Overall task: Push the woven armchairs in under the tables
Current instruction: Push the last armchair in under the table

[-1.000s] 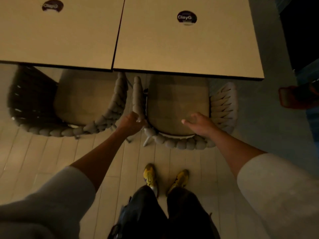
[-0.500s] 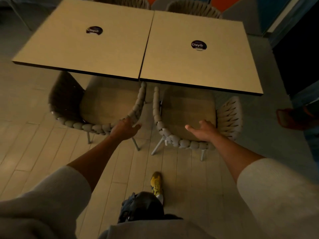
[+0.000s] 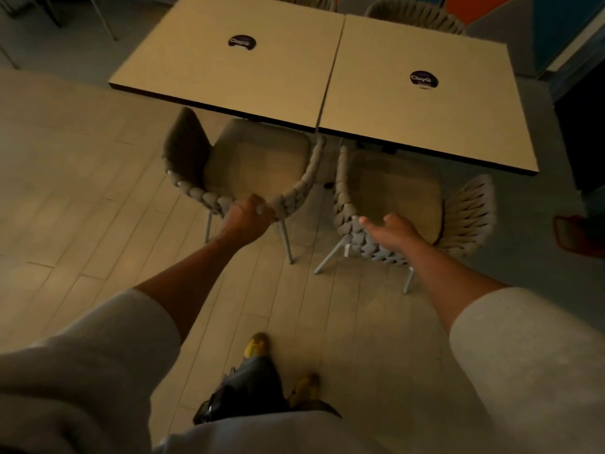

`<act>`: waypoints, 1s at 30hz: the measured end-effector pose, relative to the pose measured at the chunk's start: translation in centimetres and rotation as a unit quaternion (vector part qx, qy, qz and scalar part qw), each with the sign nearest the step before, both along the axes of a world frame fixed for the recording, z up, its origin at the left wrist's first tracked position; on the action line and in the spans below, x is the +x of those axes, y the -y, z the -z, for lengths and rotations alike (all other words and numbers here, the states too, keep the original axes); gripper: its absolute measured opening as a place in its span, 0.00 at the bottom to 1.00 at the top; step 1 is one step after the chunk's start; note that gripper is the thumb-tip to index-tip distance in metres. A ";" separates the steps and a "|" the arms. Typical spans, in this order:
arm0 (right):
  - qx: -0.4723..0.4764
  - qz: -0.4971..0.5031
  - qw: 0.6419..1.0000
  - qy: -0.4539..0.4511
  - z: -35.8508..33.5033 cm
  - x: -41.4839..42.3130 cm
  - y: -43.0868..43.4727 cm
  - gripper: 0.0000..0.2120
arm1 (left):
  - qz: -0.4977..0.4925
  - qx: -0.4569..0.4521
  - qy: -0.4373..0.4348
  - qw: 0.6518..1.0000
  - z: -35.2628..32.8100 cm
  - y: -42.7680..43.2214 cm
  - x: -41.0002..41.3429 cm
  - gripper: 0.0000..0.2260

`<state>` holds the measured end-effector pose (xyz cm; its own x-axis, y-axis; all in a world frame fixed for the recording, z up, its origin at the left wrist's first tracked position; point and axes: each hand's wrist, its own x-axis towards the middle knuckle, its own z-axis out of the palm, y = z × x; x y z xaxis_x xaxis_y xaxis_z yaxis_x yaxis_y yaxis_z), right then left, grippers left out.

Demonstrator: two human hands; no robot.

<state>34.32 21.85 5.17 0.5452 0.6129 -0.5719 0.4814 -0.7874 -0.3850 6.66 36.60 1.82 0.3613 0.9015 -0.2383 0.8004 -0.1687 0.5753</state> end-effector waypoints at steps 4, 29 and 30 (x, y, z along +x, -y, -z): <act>-0.003 0.024 0.999 -0.027 -0.7 -4.3 -2.7 0.39 | -0.025 -0.037 -0.010 0.999 -0.8 -3.1 -3.5 0.25; -0.007 0.228 0.974 -0.014 12.0 -11.0 -29.0 0.45 | -0.115 -0.083 0.024 0.990 8.5 -37.2 -15.2 0.25; -0.011 0.238 0.971 -0.015 12.7 -10.3 -30.0 0.44 | -0.118 -0.089 0.023 0.989 9.3 -38.3 -14.5 0.25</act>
<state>24.01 51.81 -7.54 0.7465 0.2829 -0.6022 0.0504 -0.9265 -0.3728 -7.86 74.93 -7.43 0.1593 0.9077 -0.3883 0.7777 0.1269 0.6157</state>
